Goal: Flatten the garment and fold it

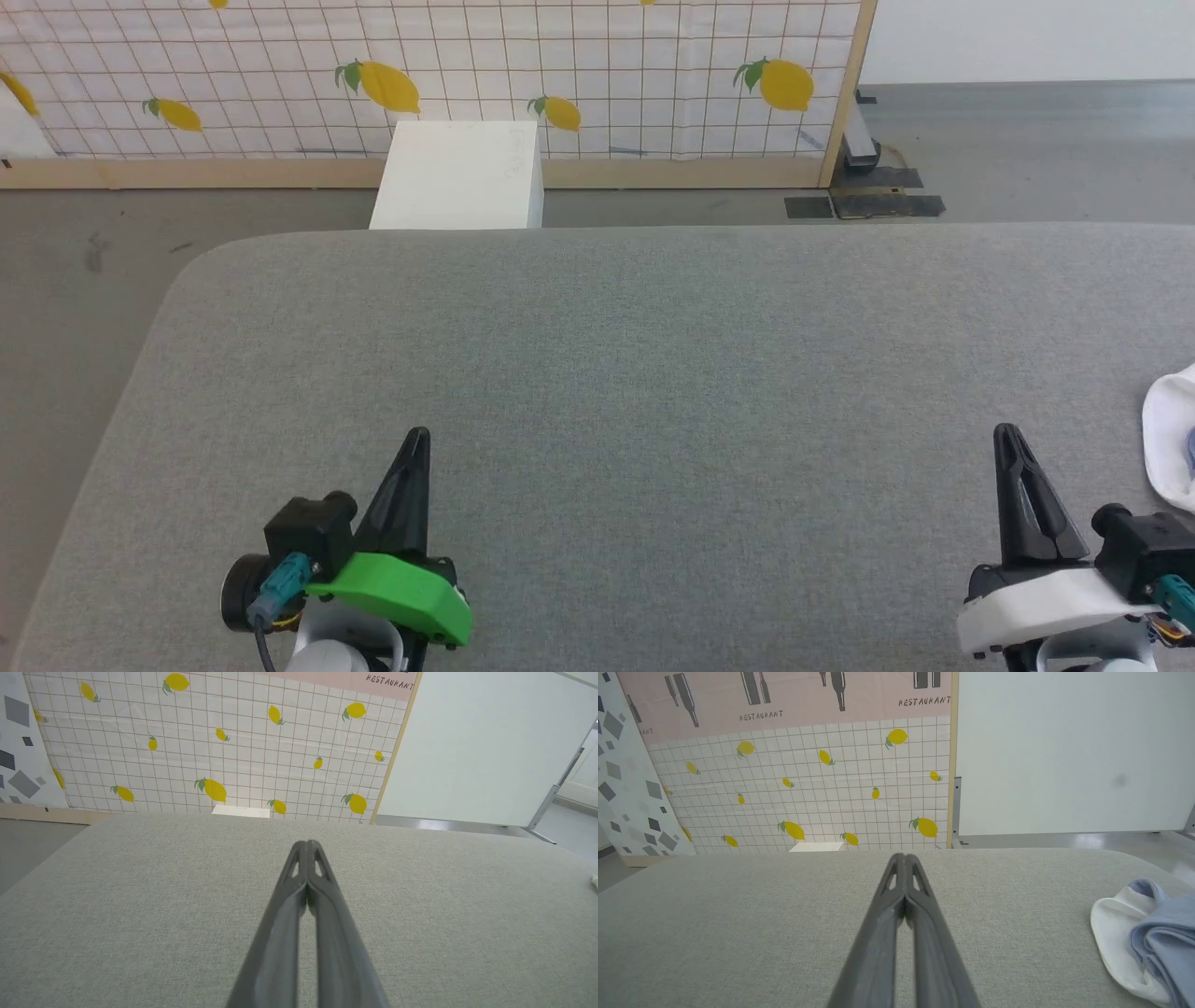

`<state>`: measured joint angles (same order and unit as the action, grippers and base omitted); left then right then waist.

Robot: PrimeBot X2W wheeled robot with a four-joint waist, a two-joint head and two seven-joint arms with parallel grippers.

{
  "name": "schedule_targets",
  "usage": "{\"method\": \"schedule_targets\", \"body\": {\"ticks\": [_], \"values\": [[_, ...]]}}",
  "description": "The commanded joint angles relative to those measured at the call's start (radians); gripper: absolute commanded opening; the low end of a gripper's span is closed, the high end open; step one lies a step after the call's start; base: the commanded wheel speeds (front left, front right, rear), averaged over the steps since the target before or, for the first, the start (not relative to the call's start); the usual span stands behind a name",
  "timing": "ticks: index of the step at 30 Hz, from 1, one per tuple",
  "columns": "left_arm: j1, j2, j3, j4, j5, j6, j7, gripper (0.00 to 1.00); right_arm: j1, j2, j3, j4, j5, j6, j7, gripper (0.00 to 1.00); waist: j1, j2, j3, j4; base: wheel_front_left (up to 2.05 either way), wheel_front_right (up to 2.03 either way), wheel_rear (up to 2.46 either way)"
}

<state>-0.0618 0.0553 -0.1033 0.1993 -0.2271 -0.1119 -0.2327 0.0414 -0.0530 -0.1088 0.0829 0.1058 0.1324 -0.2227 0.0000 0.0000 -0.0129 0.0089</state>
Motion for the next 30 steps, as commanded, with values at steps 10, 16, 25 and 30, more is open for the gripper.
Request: {"method": "schedule_targets", "body": {"ticks": [10,16,25,30], "values": [[0.011,-0.001,0.016,-0.026,0.032,0.02,0.028,0.0,-0.008,0.001,0.014,-0.014,-0.018,0.0,0.029,0.0,0.0,0.0,0.001,-0.001,0.0,0.0,0.0],[0.014,-0.001,0.021,-0.036,0.044,0.026,0.04,0.0,-0.01,0.001,0.019,-0.018,-0.023,0.0,0.04,0.0,0.0,0.0,0.002,-0.001,0.0,0.0,0.0],[0.019,-0.002,0.028,-0.051,0.06,0.033,0.057,0.0,-0.012,0.001,0.027,-0.023,-0.03,-0.001,0.056,0.0,0.0,0.0,0.003,-0.002,0.0,0.0,0.0],[0.021,-0.002,0.032,-0.06,0.07,0.038,0.067,0.0,-0.014,0.001,0.032,-0.027,-0.035,-0.001,0.066,0.0,0.0,0.0,0.004,-0.002,0.0,0.0,0.0]]}}
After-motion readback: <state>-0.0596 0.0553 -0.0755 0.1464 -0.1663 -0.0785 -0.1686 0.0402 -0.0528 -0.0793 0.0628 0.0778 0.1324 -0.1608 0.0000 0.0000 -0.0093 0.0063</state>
